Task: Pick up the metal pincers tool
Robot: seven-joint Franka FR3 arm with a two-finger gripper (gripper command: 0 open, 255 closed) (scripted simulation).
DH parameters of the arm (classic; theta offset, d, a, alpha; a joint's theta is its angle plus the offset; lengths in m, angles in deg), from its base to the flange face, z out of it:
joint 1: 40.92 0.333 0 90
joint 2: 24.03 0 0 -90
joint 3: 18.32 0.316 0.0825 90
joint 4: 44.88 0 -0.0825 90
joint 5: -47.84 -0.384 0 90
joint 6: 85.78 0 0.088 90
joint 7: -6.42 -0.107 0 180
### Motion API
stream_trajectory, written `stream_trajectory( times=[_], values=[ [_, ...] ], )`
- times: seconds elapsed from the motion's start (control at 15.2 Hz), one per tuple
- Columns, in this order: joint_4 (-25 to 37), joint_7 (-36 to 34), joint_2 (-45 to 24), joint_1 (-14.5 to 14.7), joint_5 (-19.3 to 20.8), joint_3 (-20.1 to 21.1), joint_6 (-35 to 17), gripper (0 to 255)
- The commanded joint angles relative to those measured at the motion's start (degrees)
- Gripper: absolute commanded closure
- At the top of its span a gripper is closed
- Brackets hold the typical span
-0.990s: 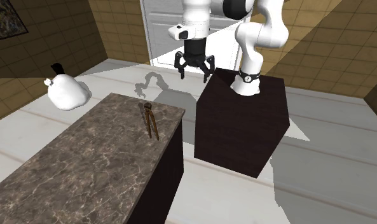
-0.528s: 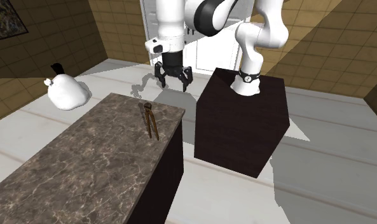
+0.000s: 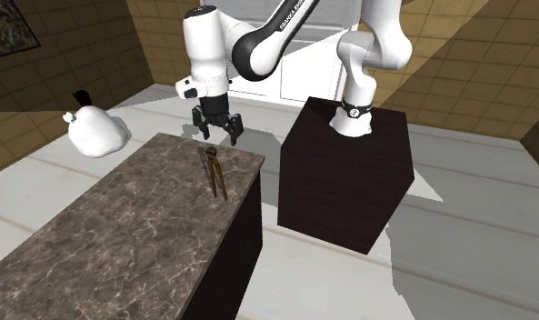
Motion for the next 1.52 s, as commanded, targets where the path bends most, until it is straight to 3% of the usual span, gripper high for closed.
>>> stream_trajectory(
  times=[0.0, 0.66, 0.73, 1.45],
  values=[
    [4.77, 1.99, -4.69, -1.85, -1.89, 0.39, 0.46, 0],
    [5.16, 3.62, -9.63, -3.32, -4.21, 1.77, -3.81, 0],
    [5.16, 3.49, -9.57, -3.23, -4.17, 1.77, -3.76, 255],
    [5.31, 3.3, -8.6, -3.08, -3.7, 1.43, -2.69, 255]
  ],
)
